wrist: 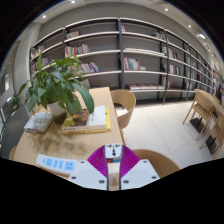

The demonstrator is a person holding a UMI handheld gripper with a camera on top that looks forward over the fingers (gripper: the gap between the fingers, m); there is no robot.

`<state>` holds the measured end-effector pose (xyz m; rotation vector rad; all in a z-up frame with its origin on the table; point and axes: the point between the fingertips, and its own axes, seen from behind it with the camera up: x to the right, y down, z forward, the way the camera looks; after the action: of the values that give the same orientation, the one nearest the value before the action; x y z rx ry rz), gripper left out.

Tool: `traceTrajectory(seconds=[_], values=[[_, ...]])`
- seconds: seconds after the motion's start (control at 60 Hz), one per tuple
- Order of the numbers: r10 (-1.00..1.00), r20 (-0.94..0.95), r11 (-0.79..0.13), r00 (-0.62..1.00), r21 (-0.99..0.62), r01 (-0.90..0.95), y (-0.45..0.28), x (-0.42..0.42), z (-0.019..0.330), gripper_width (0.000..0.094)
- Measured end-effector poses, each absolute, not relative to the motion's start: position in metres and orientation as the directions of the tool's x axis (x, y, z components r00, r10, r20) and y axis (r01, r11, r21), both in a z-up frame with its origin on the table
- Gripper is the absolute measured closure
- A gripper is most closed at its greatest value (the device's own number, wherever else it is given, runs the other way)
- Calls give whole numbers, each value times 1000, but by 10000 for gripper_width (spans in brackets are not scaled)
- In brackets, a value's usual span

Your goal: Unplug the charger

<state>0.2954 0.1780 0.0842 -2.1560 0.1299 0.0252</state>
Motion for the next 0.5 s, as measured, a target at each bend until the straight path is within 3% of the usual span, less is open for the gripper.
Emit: traceTrajectory(seconds=[0.183, 0.267, 0.367, 0.4, 0.5], values=[[-102, -77, -638, 992, -760, -125, 159, 293, 17, 789], [-111, -85, -633, 990, -762, -137, 156, 293, 12, 783], [-96, -123, -641, 988, -752, -156, 158, 285, 13, 690], [-96, -138, -644, 986, -747, -167, 158, 283, 13, 640], [-121, -106, -623, 987, -766, -158, 160, 292, 33, 312]])
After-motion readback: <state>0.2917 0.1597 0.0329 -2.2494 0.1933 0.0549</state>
